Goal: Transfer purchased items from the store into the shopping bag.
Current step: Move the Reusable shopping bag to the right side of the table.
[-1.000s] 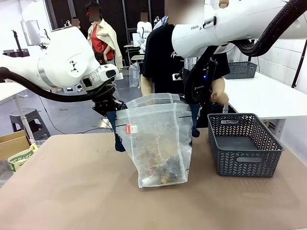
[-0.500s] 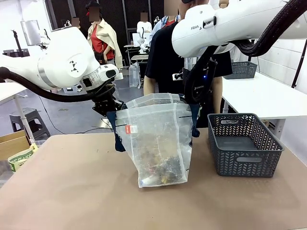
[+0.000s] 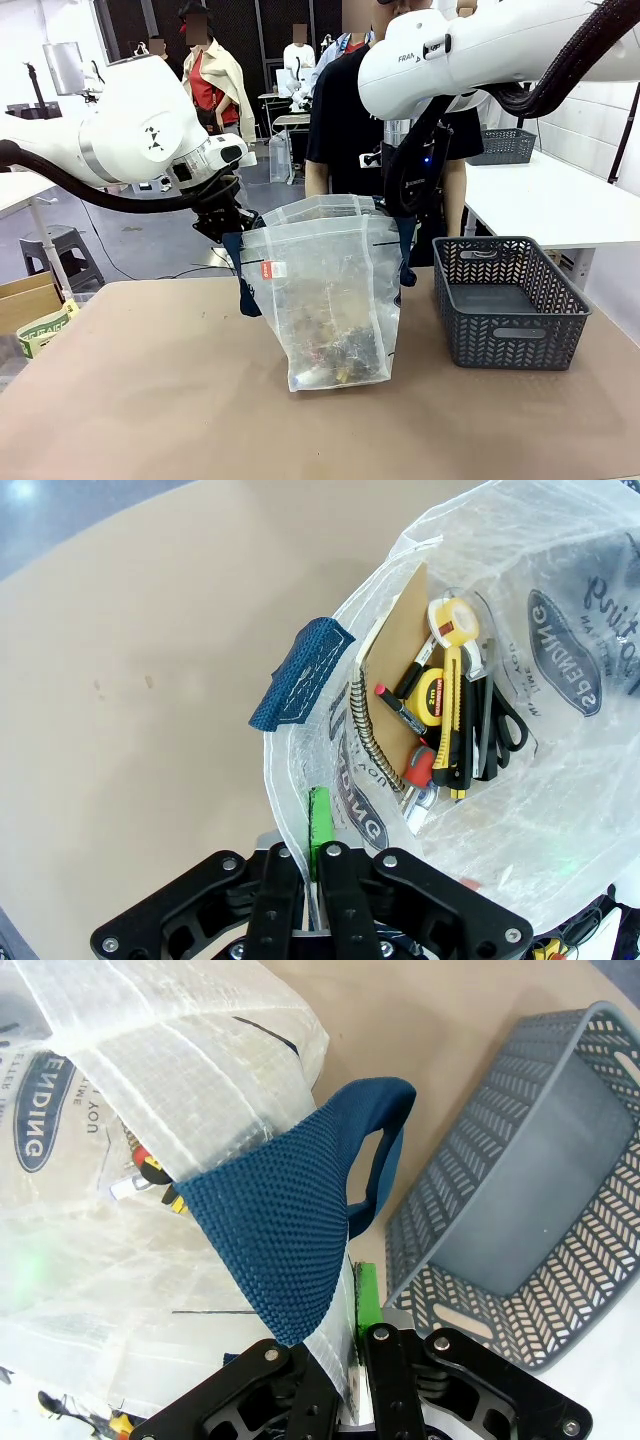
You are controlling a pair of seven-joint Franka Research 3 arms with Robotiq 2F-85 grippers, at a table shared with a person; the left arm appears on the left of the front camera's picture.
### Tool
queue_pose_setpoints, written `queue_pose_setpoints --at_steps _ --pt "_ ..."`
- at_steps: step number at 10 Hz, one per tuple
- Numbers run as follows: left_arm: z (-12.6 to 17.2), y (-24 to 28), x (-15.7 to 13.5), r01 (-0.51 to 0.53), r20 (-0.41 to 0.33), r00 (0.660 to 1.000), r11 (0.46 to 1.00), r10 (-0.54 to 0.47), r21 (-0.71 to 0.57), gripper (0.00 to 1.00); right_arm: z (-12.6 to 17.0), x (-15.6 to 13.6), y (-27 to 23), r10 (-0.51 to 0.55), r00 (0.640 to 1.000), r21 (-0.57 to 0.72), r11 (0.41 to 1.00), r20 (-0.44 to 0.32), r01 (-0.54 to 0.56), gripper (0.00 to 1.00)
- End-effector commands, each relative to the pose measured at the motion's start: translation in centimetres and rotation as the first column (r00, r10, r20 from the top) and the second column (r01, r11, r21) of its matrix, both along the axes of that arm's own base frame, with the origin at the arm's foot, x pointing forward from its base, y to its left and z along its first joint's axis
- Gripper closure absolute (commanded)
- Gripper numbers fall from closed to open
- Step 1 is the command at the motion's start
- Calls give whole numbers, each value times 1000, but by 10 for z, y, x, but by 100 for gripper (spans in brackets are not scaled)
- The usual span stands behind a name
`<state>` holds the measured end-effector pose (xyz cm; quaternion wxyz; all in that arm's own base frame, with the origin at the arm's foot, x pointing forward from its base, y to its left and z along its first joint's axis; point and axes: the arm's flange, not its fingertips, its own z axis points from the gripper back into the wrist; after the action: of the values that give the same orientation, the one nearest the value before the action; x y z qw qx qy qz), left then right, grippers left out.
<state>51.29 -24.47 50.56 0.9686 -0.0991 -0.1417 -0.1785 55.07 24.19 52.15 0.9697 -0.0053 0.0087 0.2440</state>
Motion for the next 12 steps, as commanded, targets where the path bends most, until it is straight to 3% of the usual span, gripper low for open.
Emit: queue_pose_setpoints --at_steps 1,12 --pt "0 2 -4 -11 1 1000 1000 11 -1 100 1 0 -1 0 1000 0 1000 1 0 100" --pt "0 2 -4 -11 1 1000 1000 11 -1 100 1 0 -1 0 1000 0 1000 1 0 100"
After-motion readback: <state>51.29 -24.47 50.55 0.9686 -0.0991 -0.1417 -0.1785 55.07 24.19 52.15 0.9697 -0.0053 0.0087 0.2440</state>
